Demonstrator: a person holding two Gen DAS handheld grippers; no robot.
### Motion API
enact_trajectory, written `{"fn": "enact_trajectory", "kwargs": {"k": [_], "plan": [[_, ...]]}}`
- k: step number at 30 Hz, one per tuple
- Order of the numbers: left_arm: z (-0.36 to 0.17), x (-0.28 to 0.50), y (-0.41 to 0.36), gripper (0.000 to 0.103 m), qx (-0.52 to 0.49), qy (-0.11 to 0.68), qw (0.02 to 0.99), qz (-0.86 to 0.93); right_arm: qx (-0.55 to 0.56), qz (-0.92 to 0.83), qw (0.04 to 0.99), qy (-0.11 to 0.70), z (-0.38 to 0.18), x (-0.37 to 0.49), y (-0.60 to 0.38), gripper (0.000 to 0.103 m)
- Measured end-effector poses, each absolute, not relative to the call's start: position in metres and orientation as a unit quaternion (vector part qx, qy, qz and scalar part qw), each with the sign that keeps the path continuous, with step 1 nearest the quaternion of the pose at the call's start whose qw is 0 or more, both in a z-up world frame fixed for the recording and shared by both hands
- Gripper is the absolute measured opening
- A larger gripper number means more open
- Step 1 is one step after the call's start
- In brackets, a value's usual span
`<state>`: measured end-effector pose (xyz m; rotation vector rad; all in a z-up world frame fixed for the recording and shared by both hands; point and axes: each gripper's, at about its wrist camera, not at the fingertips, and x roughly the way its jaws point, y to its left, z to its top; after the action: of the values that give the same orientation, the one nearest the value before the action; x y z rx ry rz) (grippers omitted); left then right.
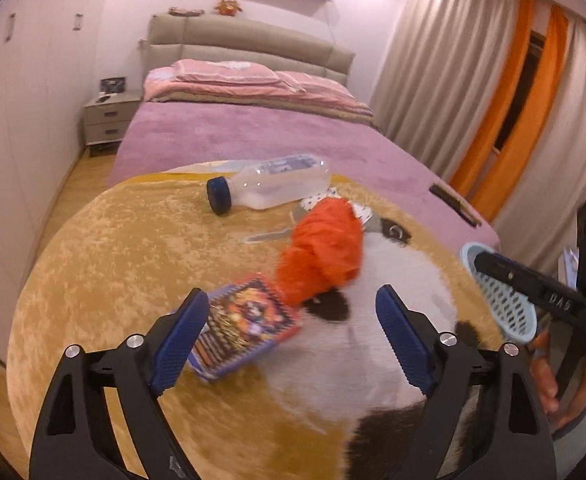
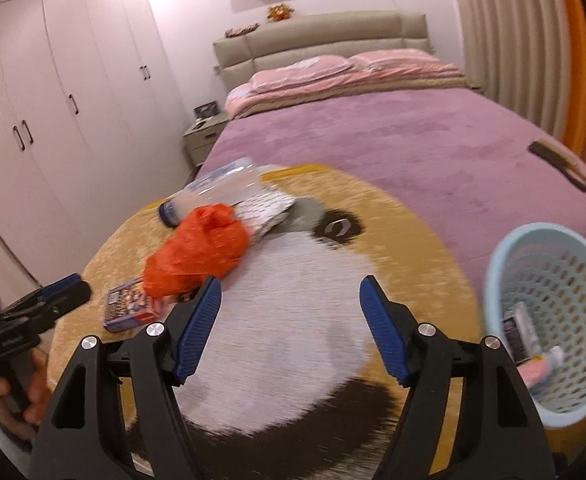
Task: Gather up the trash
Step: 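Grasp the orange plastic bag with the right tool while the left tool grasps the blue card box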
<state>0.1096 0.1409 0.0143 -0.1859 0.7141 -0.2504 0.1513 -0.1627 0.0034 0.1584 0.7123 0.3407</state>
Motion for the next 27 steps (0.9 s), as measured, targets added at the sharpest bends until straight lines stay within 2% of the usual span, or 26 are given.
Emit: {"fn": "enact_trajectory", "kwargs": {"k": [7, 11, 23, 25, 27], "plan": [[-0.009, 0.138, 0.161, 0.087, -0.089, 0.364, 0.916, -0.140, 0.083, 0.183, 0.917, 0.345, -0.003, 0.164, -0.133, 0.068], [-0.026, 0.149, 0.166, 0.087, -0.110, 0.402, 0.895, -0.157, 0.076, 0.189, 0.912, 0.357, -0.007, 0.170, -0.118, 0.068], [-0.033, 0.104, 0.144, 0.085, -0.071, 0.404, 0.896, -0.169, 0.077, 0.198, 0.909, 0.358, -0.007, 0.191, -0.071, 0.068], [-0.032, 0.100, 0.142, 0.085, -0.081, 0.403, 0.894, -0.178, 0.092, 0.204, 0.902, 0.369, -0.011, 0.199, -0.063, 0.071], [-0.033, 0.099, 0.140, 0.085, -0.081, 0.403, 0.893, -0.184, 0.094, 0.195, 0.904, 0.369, -0.014, 0.204, -0.058, 0.079]]}}
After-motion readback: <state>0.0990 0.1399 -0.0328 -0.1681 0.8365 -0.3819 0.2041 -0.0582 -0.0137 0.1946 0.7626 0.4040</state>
